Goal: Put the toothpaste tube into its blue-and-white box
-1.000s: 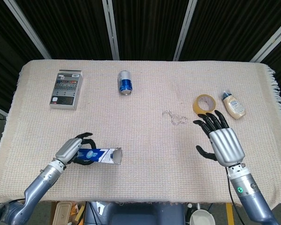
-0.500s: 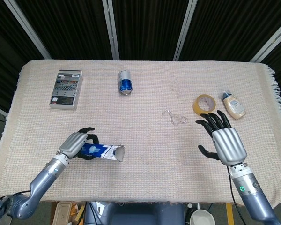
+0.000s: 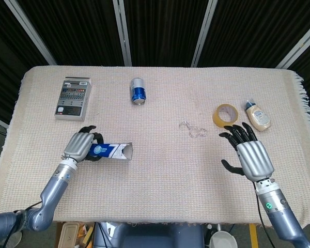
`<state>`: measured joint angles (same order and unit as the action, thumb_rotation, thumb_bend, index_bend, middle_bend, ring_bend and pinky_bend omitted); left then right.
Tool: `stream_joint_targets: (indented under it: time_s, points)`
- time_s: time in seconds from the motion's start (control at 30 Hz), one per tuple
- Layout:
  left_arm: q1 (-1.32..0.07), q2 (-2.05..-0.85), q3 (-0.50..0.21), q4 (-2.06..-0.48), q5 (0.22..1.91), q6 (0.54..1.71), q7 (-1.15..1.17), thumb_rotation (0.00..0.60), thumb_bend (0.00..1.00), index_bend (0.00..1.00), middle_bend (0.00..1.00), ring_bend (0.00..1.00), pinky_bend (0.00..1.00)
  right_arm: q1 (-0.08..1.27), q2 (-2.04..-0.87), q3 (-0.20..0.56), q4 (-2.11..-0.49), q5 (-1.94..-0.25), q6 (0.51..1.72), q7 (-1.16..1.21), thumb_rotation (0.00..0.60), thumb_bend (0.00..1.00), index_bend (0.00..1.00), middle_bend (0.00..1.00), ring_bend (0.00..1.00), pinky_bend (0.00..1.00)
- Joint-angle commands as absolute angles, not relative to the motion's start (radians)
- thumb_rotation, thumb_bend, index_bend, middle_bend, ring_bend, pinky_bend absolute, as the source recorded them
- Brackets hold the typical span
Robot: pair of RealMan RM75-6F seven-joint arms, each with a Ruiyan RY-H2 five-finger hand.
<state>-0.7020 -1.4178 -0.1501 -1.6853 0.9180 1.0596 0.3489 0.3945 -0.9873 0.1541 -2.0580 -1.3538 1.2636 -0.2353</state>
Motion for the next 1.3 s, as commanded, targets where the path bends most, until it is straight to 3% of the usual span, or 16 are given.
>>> stream_joint_targets:
  time_s: [0.03,0.17,0.4,0.6,0.87,1.07,1.3]
  points:
    - [-0.719,-1.449,-0.159,-1.657,0.893,1.05,0.372,0.6,0.33,0.51,0.41,0.12,0.14,0.392,-0.987,0.152,-2.05,-1.354,1.261,-0.228,0.6,0.27,0.26,0.16,0.12,0.0]
    - [-0.734,-1.48,-0.158,-1.631,0.884,1.033,0.392,0.6,0.33,0.47,0.38,0.11,0.14,0.388,-0.989,0.149,-2.042,-1.359,1.262,-0.219,0.6,0.27,0.26,0.17,0.12,0.0]
    - [-0.767,-1.483,-0.147,-1.643,0.849,0.989,0.454,0.6,0.31,0.41,0.19,0.01,0.12,0.389,-0.99,0.148,-2.034,-1.353,1.255,-0.227,0.6,0.27,0.26,0.16,0.12,0.0]
    - [-0.791,-1.431,-0.131,-1.721,0.801,1.016,0.57,0.6,0.22,0.32,0.09,0.0,0.11,0.388,-0.989,0.149,-2.036,-1.344,1.251,-0.225,0.6,0.27,0.26,0.17,0.12,0.0]
    - [-0.794,-1.349,-0.12,-1.859,0.75,1.078,0.654,0.6,0.17,0.29,0.08,0.0,0.11,0.406,-0.967,0.145,-2.076,-1.266,1.202,-0.295,0.6,0.27,0.26,0.17,0.12,0.0]
    - [-0.741,-1.25,-0.132,-2.025,0.807,1.136,0.571,0.6,0.16,0.31,0.11,0.0,0.11,0.418,-1.01,0.135,-2.06,-1.242,1.198,-0.361,0.6,0.27,0.26,0.16,0.12,0.0]
    - [-0.609,-1.06,-0.049,-2.236,0.958,1.319,0.588,0.6,0.16,0.32,0.13,0.0,0.11,0.414,-1.144,0.119,-1.926,-1.286,1.248,-0.395,0.6,0.27,0.26,0.17,0.12,0.0]
